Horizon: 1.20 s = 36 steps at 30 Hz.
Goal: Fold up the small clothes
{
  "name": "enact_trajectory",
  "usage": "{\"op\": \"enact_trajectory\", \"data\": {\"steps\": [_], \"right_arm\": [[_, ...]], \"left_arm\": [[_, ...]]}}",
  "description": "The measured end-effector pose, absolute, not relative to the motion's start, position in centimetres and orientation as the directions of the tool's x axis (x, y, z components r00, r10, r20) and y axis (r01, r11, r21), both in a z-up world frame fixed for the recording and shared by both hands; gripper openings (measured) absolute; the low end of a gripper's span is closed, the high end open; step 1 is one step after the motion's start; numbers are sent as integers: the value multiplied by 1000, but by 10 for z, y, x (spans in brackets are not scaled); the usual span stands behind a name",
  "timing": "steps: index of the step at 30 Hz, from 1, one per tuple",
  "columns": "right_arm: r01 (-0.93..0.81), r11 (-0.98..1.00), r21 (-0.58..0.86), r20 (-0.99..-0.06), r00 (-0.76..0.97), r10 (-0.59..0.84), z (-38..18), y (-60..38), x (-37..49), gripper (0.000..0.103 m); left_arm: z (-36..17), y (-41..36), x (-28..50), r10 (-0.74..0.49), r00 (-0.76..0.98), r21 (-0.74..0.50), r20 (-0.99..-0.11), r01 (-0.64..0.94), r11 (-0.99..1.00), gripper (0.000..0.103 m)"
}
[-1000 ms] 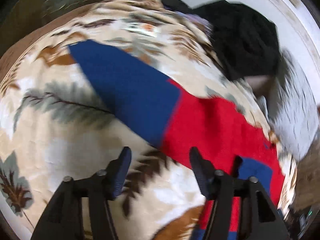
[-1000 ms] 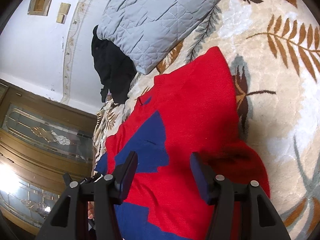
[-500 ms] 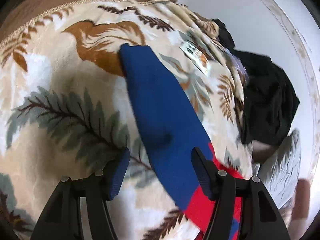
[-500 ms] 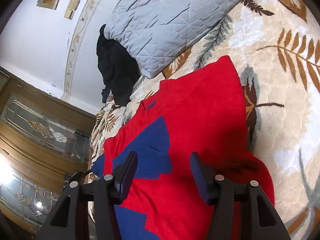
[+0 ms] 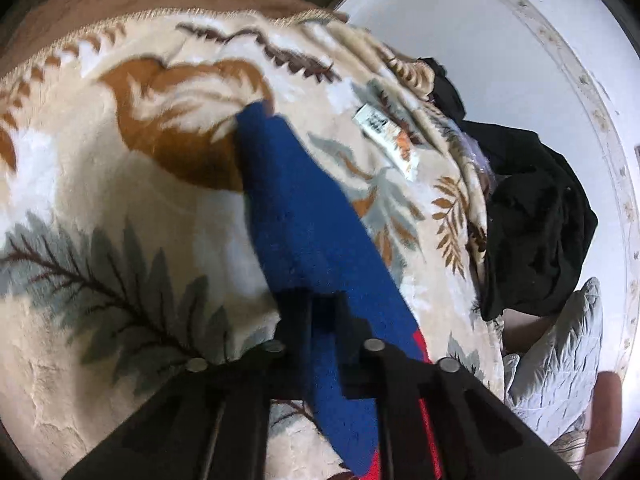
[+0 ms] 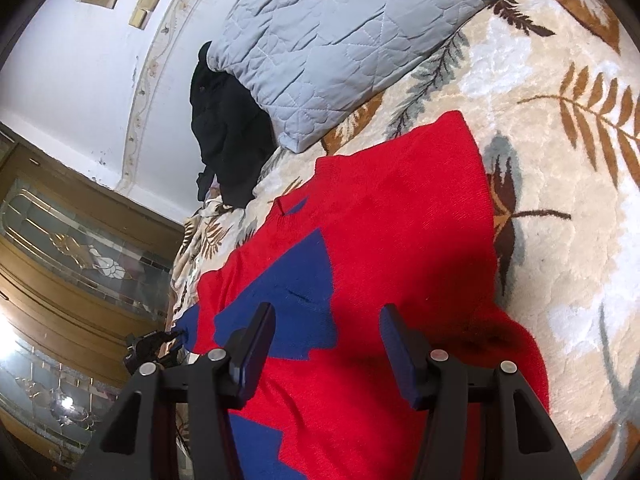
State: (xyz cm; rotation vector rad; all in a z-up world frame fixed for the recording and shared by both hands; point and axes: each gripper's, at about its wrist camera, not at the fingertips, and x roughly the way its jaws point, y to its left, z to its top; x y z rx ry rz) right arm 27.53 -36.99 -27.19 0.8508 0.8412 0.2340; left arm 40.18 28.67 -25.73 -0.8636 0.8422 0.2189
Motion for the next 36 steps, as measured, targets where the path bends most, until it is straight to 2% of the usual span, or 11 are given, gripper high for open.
{"op": "enact_trajectory", "data": {"steps": [4, 8, 15, 20, 24, 26, 27, 29, 30, 31, 36], "right_arm": [[141, 652, 745, -557, 670, 491, -271, -373, 274, 58], [141, 647, 749, -549, 679, 488, -268, -374, 272, 58], [154, 620, 769, -525, 706, 476, -264, -385, 268, 58], [167, 585, 793, -498, 732, 466, -261, -398, 263, 58], [183, 562, 807, -486, 746, 455, -259, -407, 259, 59], [202, 546, 813, -492, 740, 459, -262, -412, 258, 61], [212, 541, 814, -497, 735, 461, -263, -413, 258, 62], [228, 538, 811, -507, 731, 456, -265, -414, 258, 71], [232, 539, 810, -511, 730, 454, -265, -414, 259, 71], [229, 543, 808, -513, 727, 457, -265, -413, 260, 71], [177, 683, 708, -592, 676, 439, -259, -385, 268, 71]], "left_arm": [[-224, 269, 400, -136, 721, -555, -680, -384, 738, 4], [-183, 230, 403, -180, 740, -508, -648, -244, 826, 4], [-117, 87, 394, -318, 710, -366, -629, 91, 926, 4], [-118, -32, 363, -426, 603, -285, -675, 319, 904, 4], [-148, -117, 338, -475, 432, -256, -767, 473, 843, 5], [-157, -131, 327, -471, 406, -239, -783, 502, 831, 7], [-160, -132, 322, -468, 405, -231, -785, 511, 828, 12], [-160, -119, 321, -476, 425, -249, -770, 487, 837, 28], [-158, -105, 323, -479, 449, -265, -754, 459, 848, 41], [-156, -92, 325, -473, 481, -278, -738, 422, 863, 50], [-175, -22, 329, -303, 613, -215, -730, 215, 953, 51]]}}
